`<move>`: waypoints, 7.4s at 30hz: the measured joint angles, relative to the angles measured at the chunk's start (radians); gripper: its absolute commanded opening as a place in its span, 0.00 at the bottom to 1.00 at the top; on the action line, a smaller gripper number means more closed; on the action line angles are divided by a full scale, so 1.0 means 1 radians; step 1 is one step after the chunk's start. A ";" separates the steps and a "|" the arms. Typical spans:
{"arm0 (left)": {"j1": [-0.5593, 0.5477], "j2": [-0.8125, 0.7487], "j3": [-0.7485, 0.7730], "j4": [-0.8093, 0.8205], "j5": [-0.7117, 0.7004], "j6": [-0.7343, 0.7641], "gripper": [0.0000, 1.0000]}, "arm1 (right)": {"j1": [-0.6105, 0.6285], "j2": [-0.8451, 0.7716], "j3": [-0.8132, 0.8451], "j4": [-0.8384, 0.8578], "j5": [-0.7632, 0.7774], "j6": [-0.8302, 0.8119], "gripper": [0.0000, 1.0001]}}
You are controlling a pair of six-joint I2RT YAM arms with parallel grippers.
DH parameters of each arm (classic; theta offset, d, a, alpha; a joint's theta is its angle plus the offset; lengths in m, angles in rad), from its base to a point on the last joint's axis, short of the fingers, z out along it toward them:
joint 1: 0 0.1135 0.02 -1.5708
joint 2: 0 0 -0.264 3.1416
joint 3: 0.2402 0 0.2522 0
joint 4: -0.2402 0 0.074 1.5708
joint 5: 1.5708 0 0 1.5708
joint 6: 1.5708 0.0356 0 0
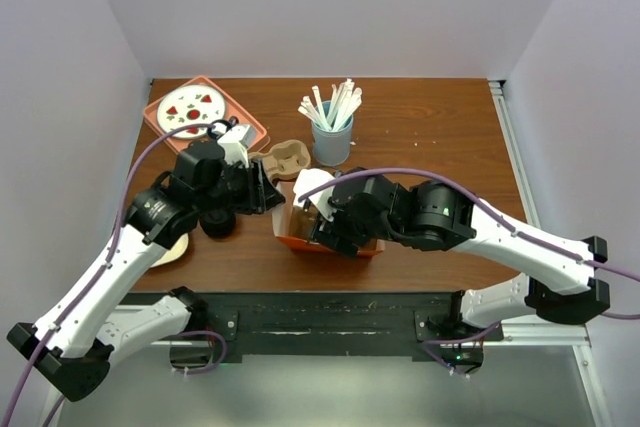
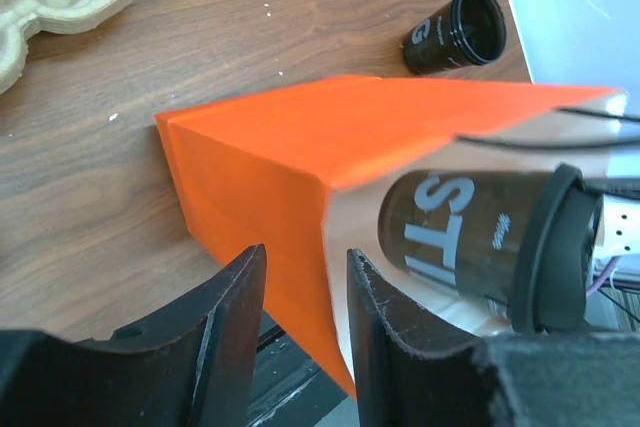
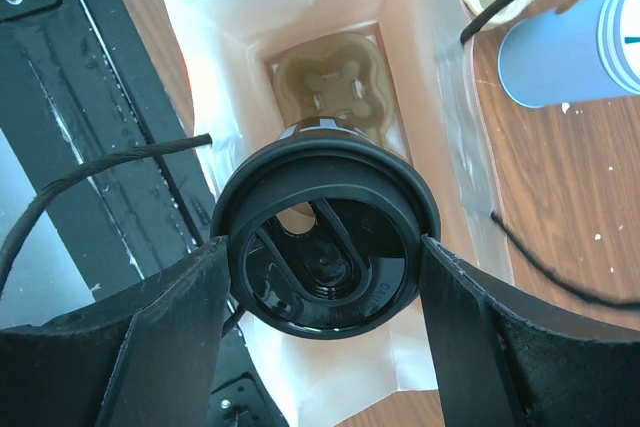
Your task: Pack the takeout coffee
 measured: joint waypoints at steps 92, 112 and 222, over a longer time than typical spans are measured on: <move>-0.016 -0.252 -0.263 0.090 0.174 0.018 0.35 | 0.184 -0.072 -0.382 0.183 0.254 -0.187 0.29; -0.016 -0.179 -0.162 0.081 0.093 0.029 0.33 | 0.191 -0.122 -0.399 0.211 0.333 -0.191 0.29; -0.035 -0.345 -0.354 0.156 0.315 0.140 0.00 | 0.080 -0.018 -0.700 0.636 0.346 -0.543 0.28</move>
